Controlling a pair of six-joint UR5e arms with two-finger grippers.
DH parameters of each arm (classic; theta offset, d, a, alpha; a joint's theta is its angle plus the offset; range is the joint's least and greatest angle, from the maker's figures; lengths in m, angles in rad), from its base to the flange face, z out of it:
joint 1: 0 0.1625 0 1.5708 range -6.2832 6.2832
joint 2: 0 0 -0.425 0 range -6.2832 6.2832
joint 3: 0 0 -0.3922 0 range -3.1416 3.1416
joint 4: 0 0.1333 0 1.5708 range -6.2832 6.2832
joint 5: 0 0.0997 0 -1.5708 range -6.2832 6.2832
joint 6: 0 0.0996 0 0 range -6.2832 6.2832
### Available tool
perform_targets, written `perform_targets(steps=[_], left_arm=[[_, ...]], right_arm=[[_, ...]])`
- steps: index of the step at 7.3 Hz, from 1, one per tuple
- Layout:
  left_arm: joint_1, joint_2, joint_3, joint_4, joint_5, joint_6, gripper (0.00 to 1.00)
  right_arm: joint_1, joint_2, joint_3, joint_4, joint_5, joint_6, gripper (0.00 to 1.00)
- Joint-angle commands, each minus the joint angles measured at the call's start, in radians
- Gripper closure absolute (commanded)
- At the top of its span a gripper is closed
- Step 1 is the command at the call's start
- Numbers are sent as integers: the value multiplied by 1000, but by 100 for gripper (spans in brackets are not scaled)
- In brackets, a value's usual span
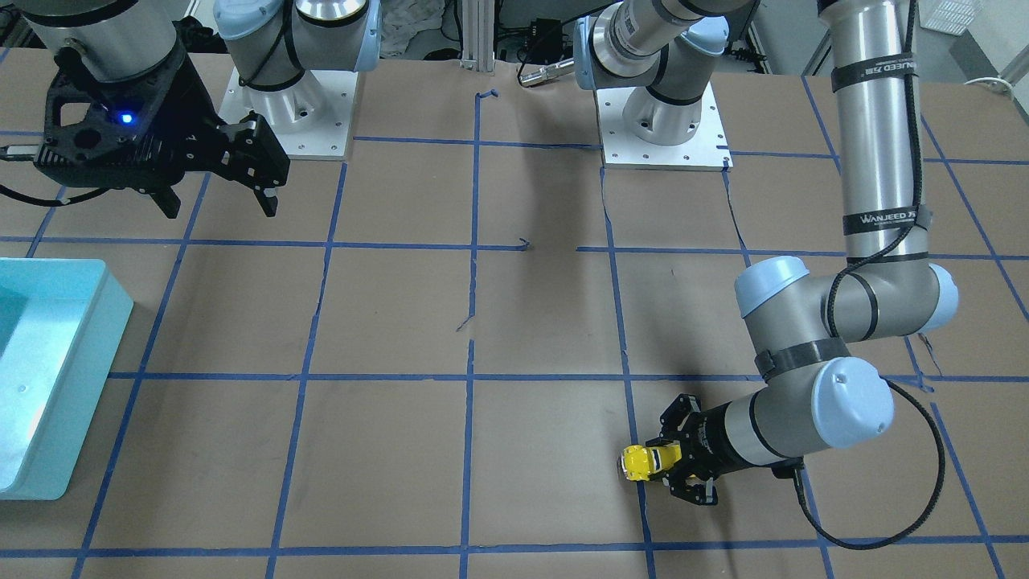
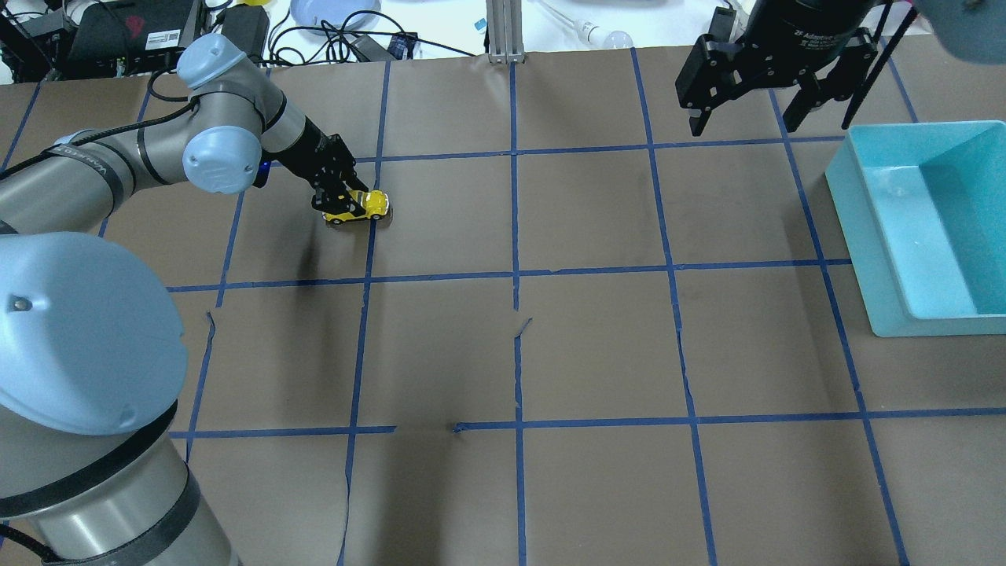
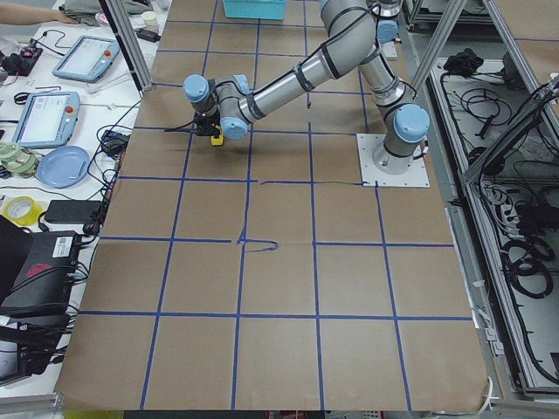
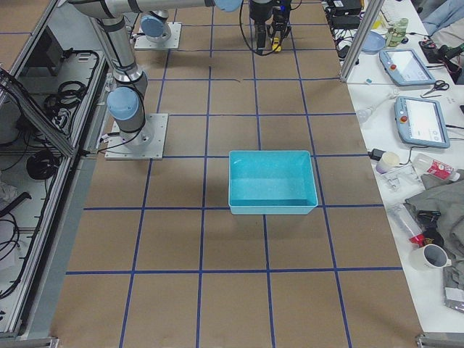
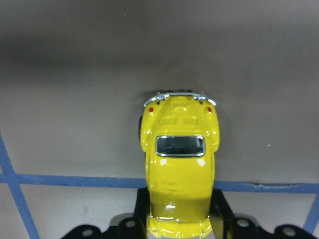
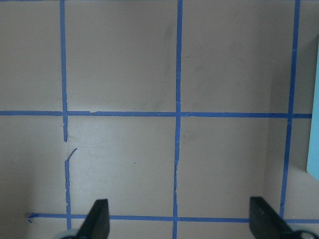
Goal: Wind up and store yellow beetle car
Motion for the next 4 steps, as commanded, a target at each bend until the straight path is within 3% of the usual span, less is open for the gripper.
perform_targets(steps=[1,4], left_arm=[[16,2,-1,-6,-1,2,100],[25,2,-7,-10,-1,13,100]], right_arm=[[-1,0,0,0,0,0,0],[-1,0,0,0,0,0,0]])
